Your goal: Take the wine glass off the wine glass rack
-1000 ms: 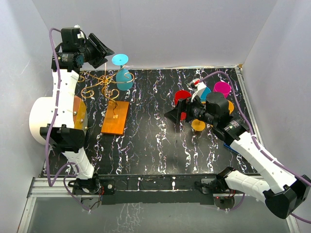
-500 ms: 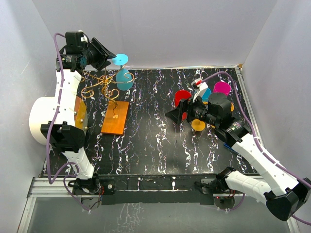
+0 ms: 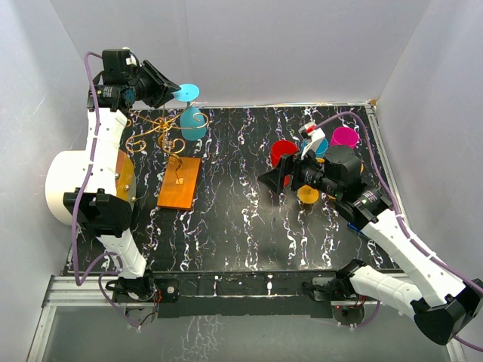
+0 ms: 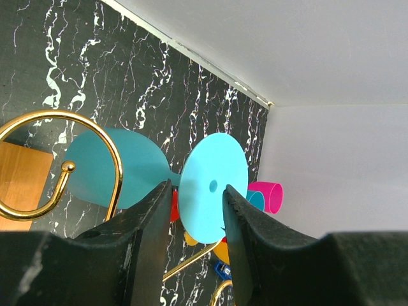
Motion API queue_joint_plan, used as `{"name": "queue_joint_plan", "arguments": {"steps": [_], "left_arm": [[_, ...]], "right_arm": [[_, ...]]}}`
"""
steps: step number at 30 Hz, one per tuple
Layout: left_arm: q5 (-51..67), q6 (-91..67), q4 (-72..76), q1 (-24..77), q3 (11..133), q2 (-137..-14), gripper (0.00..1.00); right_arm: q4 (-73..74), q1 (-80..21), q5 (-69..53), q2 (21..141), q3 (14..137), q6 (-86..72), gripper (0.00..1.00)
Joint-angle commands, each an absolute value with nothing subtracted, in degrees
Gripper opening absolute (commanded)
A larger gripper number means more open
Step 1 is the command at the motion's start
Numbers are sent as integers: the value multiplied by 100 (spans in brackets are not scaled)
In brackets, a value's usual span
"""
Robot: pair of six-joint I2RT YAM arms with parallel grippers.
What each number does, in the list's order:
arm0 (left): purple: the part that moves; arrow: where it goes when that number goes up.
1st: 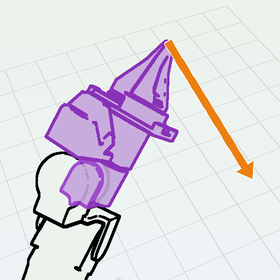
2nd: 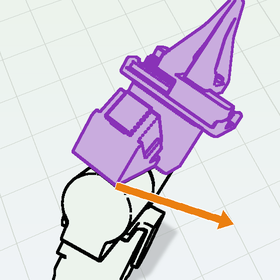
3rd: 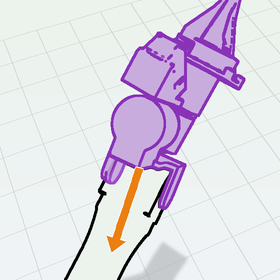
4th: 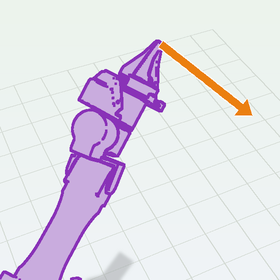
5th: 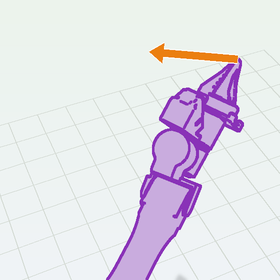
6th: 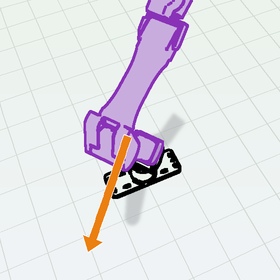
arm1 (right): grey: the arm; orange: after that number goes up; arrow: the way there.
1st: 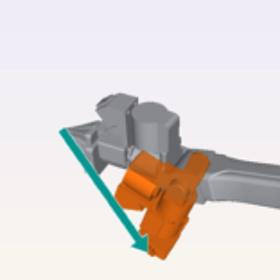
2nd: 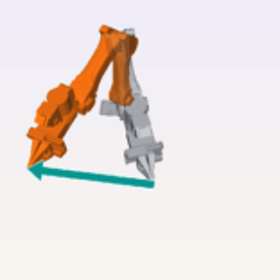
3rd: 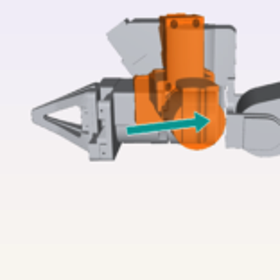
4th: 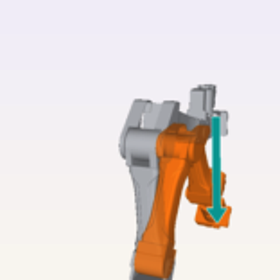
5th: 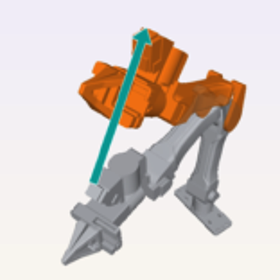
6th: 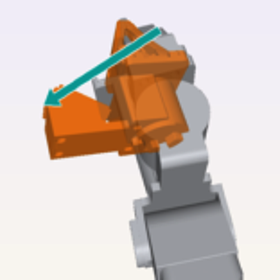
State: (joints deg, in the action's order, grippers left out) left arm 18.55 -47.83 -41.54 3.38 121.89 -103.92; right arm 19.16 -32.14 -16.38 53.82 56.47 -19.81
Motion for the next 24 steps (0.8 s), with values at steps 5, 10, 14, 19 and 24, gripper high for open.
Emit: {"name": "queue_joint_plan", "arguments": {"steps": [5,10,14,19,24], "left_arm": [[1979,-4788,-4059,334,12186,-10352,36],[2029,-4808,-4018,339,12176,-10386,32],[2022,-4778,-4039,336,12206,-10383,29],[2015,-4768,-4067,334,12204,-10389,31],[1985,-4746,-4087,337,12155,-10403,35]], "right_arm": [[1679,-3203,-1521,5205,5762,-1931,90],[1674,-3208,-1513,5196,5741,-1930,90],[1678,-3208,-1504,5197,5736,-1919,90],[1677,-3208,-1512,5198,5744,-1931,90],[1676,-3207,-1494,5178,5732,-1927,90]]}}
